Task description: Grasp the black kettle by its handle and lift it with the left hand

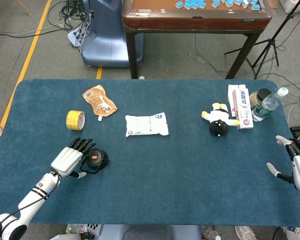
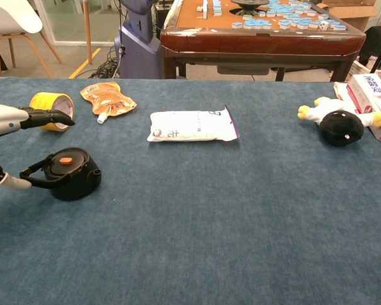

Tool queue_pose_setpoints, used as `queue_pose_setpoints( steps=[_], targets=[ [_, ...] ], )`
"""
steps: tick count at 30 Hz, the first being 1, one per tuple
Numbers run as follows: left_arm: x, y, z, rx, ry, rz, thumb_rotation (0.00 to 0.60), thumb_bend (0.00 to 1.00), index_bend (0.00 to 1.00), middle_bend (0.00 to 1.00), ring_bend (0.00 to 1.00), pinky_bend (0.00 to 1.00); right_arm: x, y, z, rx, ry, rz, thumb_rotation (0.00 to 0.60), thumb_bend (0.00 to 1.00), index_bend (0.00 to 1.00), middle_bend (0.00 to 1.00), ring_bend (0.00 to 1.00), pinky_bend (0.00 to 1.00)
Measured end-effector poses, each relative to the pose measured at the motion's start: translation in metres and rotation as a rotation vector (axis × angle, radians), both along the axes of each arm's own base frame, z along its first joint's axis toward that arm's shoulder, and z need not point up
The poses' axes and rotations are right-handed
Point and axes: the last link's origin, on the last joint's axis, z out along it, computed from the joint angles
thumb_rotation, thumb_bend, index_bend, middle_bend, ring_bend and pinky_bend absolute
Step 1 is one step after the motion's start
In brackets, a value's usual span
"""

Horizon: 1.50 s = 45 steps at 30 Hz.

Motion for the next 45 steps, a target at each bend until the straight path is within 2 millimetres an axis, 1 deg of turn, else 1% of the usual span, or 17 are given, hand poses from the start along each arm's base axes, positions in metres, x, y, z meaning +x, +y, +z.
queue_pose_setpoints(
  steps=[8, 12, 15, 17, 19, 22, 25, 29, 34, 38, 45],
  targets=[
    [-0.003, 0.023, 0.003, 0.033, -0.019, 0.039, 0.6, 0.15, 0.0, 0.0, 0.0, 0.0, -0.002, -0.001, -0.001, -0.001, -0.002, -0.012, 0.6, 0.21, 0.21, 0.32, 0.2, 0.26],
    [-0.004, 0.025, 0.006, 0.046, -0.009, 0.037, 0.6, 0.15, 0.0, 0.0, 0.0, 0.0, -0.003, -0.001, -0.002, 0.0, -0.003, -0.014, 0.6, 0.21, 0.21, 0.32, 0.2, 0.26],
    [-0.006, 0.02, 0.009, 0.056, -0.003, 0.029, 0.6, 0.15, 0.0, 0.0, 0.01, 0.0, -0.003, -0.001, -0.003, 0.004, -0.004, -0.012, 0.6, 0.21, 0.21, 0.32, 0.2, 0.26],
    [-0.006, 0.014, 0.011, 0.064, 0.002, 0.014, 0.6, 0.15, 0.04, 0.01, 0.03, 0.0, -0.003, -0.001, -0.004, 0.006, -0.005, -0.011, 0.6, 0.21, 0.21, 0.32, 0.2, 0.26],
    [-0.006, 0.009, 0.012, 0.068, 0.003, -0.005, 0.6, 0.15, 0.14, 0.07, 0.09, 0.01, -0.002, -0.001, -0.004, 0.009, -0.006, -0.008, 0.6, 0.21, 0.21, 0.32, 0.2, 0.26],
    [-0.004, -0.001, 0.013, 0.067, -0.001, -0.044, 0.6, 0.15, 0.25, 0.15, 0.16, 0.01, -0.001, -0.001, -0.005, 0.013, -0.007, -0.004, 0.6, 0.21, 0.21, 0.32, 0.2, 0.26],
    [-0.002, -0.01, 0.013, 0.062, -0.004, -0.081, 0.6, 0.15, 0.31, 0.21, 0.19, 0.01, -0.001, -0.001, -0.004, 0.012, -0.008, 0.0, 0.6, 0.21, 0.21, 0.32, 0.2, 0.26],
    [0.003, -0.02, 0.011, 0.043, -0.006, -0.117, 0.6, 0.15, 0.32, 0.22, 0.2, 0.01, 0.001, -0.001, -0.001, 0.007, -0.006, 0.007, 0.6, 0.21, 0.21, 0.32, 0.2, 0.26],
    [0.011, -0.027, 0.007, 0.03, -0.002, -0.142, 0.6, 0.15, 0.31, 0.22, 0.2, 0.01, 0.005, -0.002, 0.005, -0.008, 0.0, 0.02, 0.6, 0.21, 0.21, 0.32, 0.2, 0.26],
    [0.015, -0.029, 0.004, 0.022, 0.004, -0.152, 0.6, 0.15, 0.32, 0.25, 0.22, 0.01, 0.007, -0.002, 0.008, -0.014, 0.003, 0.024, 0.6, 0.21, 0.21, 0.32, 0.2, 0.26],
    [0.016, -0.028, -0.007, -0.011, 0.041, -0.151, 0.6, 0.15, 0.36, 0.31, 0.26, 0.01, 0.004, 0.002, 0.013, -0.025, -0.001, 0.017, 0.6, 0.21, 0.21, 0.32, 0.2, 0.26]
  ],
)
